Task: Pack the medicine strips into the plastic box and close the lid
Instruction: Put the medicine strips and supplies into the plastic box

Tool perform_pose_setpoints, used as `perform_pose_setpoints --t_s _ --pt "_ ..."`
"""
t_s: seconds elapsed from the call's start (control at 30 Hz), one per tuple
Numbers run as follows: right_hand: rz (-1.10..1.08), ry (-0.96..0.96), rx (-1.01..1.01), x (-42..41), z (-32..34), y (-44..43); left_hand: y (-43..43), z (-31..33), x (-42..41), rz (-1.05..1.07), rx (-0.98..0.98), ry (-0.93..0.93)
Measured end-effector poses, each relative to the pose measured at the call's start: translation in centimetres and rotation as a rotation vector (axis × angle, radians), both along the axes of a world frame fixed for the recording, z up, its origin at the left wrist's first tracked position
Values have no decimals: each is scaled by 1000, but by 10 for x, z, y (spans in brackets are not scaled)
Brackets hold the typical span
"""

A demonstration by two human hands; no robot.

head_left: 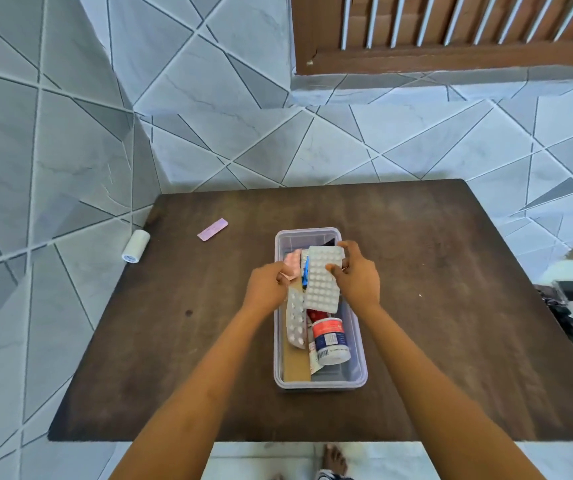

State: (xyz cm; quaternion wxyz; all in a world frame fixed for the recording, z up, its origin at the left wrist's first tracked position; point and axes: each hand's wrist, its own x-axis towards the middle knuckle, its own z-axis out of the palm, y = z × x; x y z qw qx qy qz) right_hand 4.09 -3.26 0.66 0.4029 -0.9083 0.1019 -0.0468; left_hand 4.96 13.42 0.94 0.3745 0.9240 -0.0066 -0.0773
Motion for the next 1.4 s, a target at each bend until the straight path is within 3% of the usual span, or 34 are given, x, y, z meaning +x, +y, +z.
perform_pose_setpoints --t_s 0.1,0.17,0.33,0.4,0.6,0.8,1.07,1.27,1.4 --pt "130 93 -340 11 -9 -1 -3 -2 2 -70 110 16" --pt "204 47 -564 10 -17 2 -5 -4 1 -159 181 31" --pt "292 -24 -782 1 -36 4 -13 -2 -3 -399 427 32" --pt "296 -34 -709 0 -33 3 -13 -3 -1 -370 372 15" --pt "316 -137 -403 22 -8 14 15 1 15 -9 55 -43" --pt "444 -202 -217 63 18 74 83 18 29 315 30 -113" --pt "609 -122 -262 118 18 173 190 24 63 584 128 -76" --pt "642 116 -434 171 -8 224 256 -6 115 421 338 145" --pt "721 208 -615 200 -29 243 271 -27 146 337 427 192"
